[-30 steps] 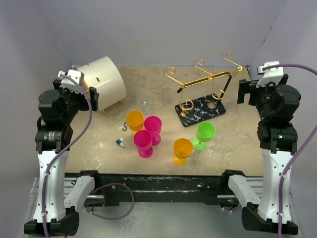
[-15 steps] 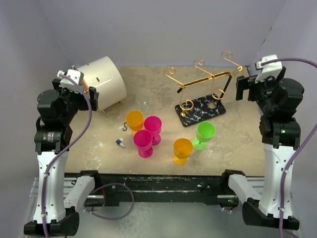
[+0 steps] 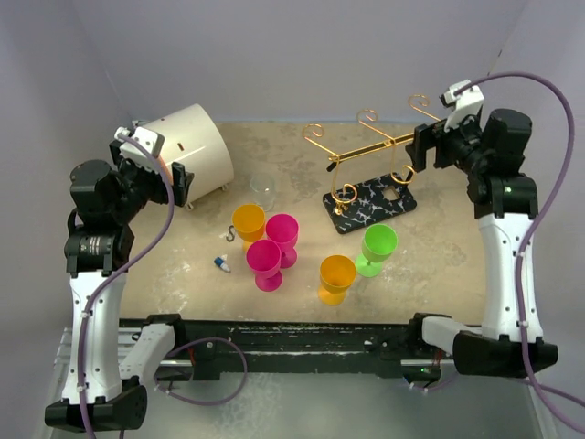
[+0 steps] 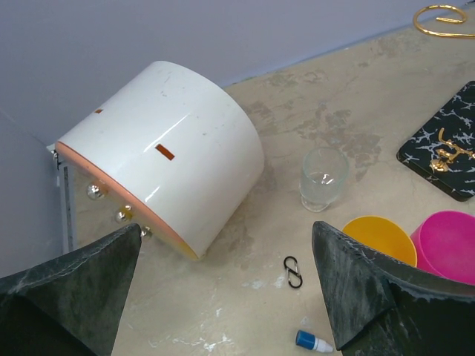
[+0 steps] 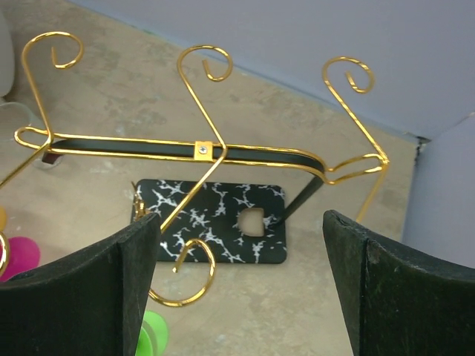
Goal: Place the wine glass upside down on the wine glass rack
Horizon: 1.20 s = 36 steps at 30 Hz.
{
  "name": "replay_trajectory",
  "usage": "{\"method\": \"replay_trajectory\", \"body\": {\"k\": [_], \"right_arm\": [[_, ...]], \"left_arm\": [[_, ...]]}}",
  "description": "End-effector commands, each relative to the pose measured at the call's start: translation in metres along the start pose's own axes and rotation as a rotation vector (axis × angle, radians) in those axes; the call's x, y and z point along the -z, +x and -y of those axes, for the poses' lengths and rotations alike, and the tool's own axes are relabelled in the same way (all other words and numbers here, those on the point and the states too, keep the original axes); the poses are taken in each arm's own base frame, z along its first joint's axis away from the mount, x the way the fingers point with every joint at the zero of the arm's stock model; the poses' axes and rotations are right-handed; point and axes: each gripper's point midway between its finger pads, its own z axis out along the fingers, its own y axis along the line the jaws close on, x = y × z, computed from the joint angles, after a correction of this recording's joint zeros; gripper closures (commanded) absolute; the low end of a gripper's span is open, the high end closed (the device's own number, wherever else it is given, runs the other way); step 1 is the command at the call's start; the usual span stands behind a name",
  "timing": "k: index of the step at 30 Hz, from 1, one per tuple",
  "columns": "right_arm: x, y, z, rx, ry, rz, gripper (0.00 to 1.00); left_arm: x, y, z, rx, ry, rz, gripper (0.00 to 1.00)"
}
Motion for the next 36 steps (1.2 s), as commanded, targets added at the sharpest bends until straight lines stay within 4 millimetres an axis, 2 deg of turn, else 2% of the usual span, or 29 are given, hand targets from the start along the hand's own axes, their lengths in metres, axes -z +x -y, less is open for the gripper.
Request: {"method": "replay_trajectory", "body": {"k": [1, 5, 10, 13, 17, 20, 25, 31, 36], "right_arm": [[-0.020, -0.002, -0.024, -0.052, -0.093, -0.012, 0.10], [-0.046, 0.010, -0.034, -0.017, -0.099, -0.081, 0.11], [-0.063, 0.020, -0.037, 0.082, -0.148, -0.133, 0.11], [-0.068, 0.026, -0.039, 0.238, -0.181, -0.152, 0.11], [-0.075, 0.022, -0.031, 0.411, -0.167, -0.120, 0.05], [-0.082, 0.031, -0.034, 0.502, -0.220, -0.166, 0.04], [-0.096, 0.045, -0.036, 0.574, -0.280, -0.213, 0.03], [-0.120, 0.043, -0.037, 0.600, -0.306, -0.204, 0.05], [-0.133, 0.042, -0.041, 0.551, -0.322, -0.196, 0.14]], "left_arm": [[-0.001, -0.019, 0.002, -0.030, 0.030, 0.066, 0.01], [-0.005, -0.015, 0.000, -0.025, 0.024, 0.056, 0.01], [-0.007, -0.012, -0.002, -0.022, 0.023, 0.047, 0.01], [-0.009, -0.011, -0.002, -0.022, 0.026, 0.041, 0.01], [-0.013, -0.009, -0.001, -0.018, 0.044, 0.032, 0.01], [-0.015, -0.009, 0.000, -0.018, 0.052, 0.028, 0.01], [-0.018, -0.007, -0.004, -0.033, 0.040, 0.017, 0.01], [-0.022, -0.006, -0.006, -0.038, 0.042, 0.006, 0.01], [-0.026, -0.003, -0.007, -0.042, 0.046, -0.007, 0.01]]}}
